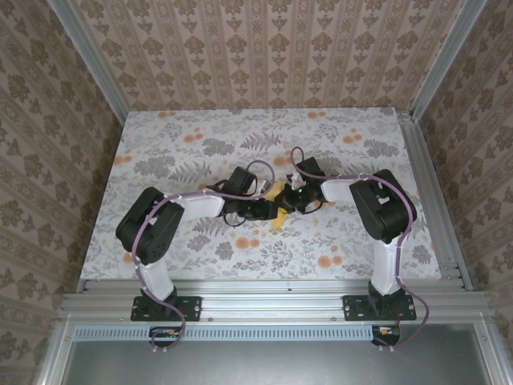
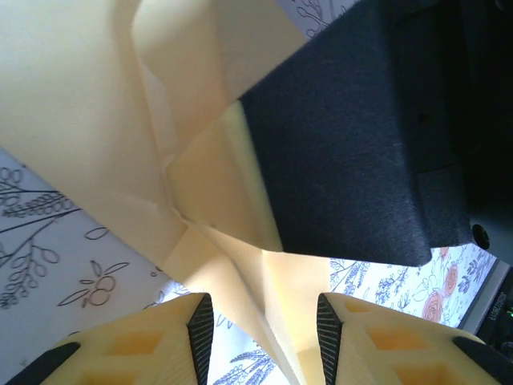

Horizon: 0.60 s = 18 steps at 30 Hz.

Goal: Fold a paper plane with a square sheet of paper (pick it up from the middle)
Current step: Fourth fold the wing at the center of the table.

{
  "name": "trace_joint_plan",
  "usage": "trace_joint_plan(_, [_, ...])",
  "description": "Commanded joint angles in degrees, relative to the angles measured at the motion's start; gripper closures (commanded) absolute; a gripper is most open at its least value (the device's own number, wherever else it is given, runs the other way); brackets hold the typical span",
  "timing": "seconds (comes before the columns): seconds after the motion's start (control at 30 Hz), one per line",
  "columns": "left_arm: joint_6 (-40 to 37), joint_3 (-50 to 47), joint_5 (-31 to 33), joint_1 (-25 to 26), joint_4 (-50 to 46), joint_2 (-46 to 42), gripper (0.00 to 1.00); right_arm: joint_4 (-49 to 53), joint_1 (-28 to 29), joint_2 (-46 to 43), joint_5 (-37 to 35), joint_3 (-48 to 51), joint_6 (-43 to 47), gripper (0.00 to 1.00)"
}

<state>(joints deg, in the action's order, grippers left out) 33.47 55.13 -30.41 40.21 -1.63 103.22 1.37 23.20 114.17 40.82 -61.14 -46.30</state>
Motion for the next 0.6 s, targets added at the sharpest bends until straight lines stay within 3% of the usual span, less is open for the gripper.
trace_joint_plan(0.0, [0.96, 0.45, 1.23, 0.55, 0.67, 1.14, 0.58, -1.06, 0.57, 0.89, 1.54, -0.57, -0.12, 1.00])
trace_joint_plan(0.57, [1.95, 0.12, 0.99, 1.04, 3.03, 3.75, 0.83, -2.87, 0.36, 0.17, 2.31, 0.92, -1.40, 1.00])
